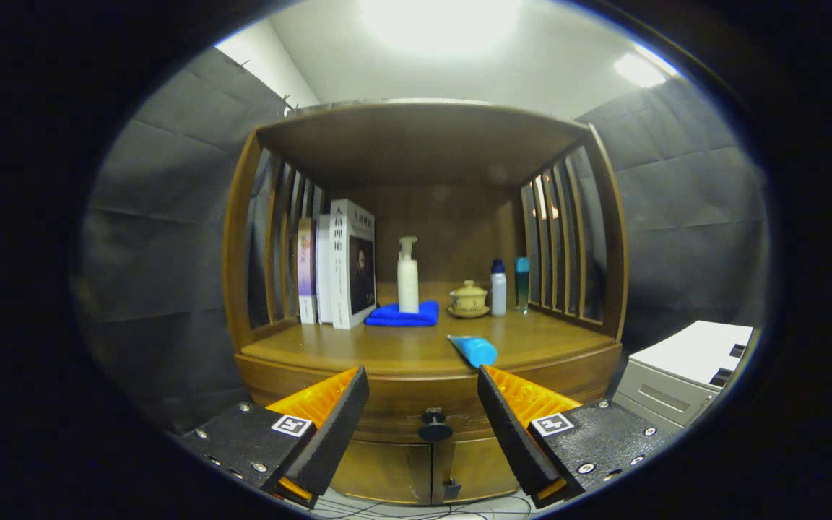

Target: Pull open the drawer, take out the items inside it, and place them on the countertop above the cabinet.

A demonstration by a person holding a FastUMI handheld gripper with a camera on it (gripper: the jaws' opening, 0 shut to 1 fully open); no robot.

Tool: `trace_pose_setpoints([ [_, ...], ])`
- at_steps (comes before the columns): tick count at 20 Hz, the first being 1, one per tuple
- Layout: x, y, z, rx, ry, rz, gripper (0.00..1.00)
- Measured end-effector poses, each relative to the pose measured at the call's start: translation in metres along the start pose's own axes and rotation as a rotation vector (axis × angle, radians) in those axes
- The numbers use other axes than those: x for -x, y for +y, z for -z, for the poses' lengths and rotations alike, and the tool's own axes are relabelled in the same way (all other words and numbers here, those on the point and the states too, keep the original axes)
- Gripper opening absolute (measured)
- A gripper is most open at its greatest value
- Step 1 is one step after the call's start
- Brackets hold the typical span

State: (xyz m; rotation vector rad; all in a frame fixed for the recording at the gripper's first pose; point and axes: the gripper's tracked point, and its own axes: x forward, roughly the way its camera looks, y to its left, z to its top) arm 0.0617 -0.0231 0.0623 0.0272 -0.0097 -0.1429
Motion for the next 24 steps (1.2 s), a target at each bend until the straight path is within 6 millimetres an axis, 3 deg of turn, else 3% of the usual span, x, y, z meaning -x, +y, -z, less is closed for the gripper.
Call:
trace_pose_setpoints([
  [4,0.04,0.011,-0.023,-0.014,-0.047,-0.013,0.94],
  [9,0.078,0.027,-0.006,0.002,-0.03,-0.047,0.94],
  [15,0.097,0.044,0.02,0.081,-0.002,-0.071,0.95],
  [24,0.11,0.062,0.031,0.123,-0.008,-0.102,0.95],
])
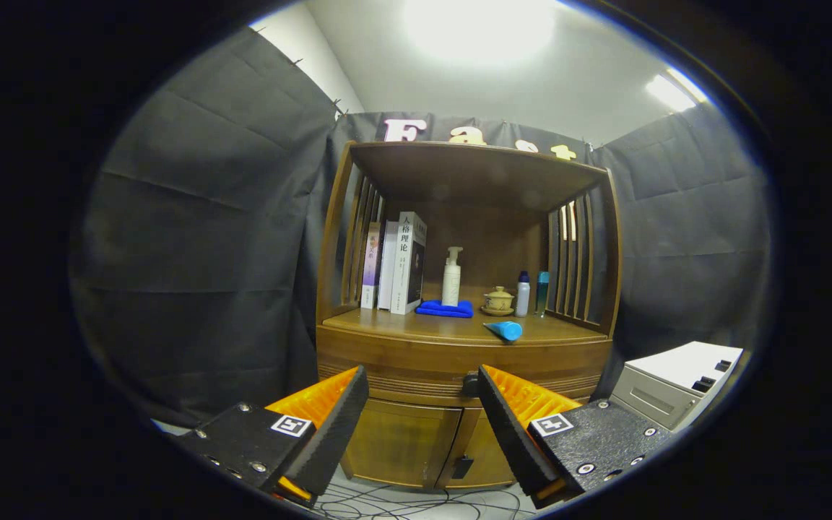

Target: Pull open the drawer, take out the items inside it, and place them on the countertop above the cabinet.

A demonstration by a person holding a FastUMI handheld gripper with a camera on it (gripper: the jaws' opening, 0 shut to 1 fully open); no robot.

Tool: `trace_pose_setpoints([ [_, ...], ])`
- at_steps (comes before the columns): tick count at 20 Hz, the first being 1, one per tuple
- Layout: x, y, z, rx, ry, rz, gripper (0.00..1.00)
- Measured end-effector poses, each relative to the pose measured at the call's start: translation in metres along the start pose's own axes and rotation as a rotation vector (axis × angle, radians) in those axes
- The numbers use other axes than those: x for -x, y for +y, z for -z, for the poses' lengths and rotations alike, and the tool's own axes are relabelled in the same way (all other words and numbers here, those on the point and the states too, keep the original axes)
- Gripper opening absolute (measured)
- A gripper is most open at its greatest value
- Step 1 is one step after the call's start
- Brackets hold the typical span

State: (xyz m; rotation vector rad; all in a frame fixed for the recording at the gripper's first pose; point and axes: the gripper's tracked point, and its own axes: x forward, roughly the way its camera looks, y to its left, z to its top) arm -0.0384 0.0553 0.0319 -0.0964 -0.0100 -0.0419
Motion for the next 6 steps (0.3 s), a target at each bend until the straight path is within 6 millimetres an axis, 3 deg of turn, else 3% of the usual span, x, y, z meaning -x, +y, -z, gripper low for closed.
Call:
trace_pose_setpoints([
  [6,-0.002,0.002,0.017,0.026,0.029,-0.004,0.95],
])
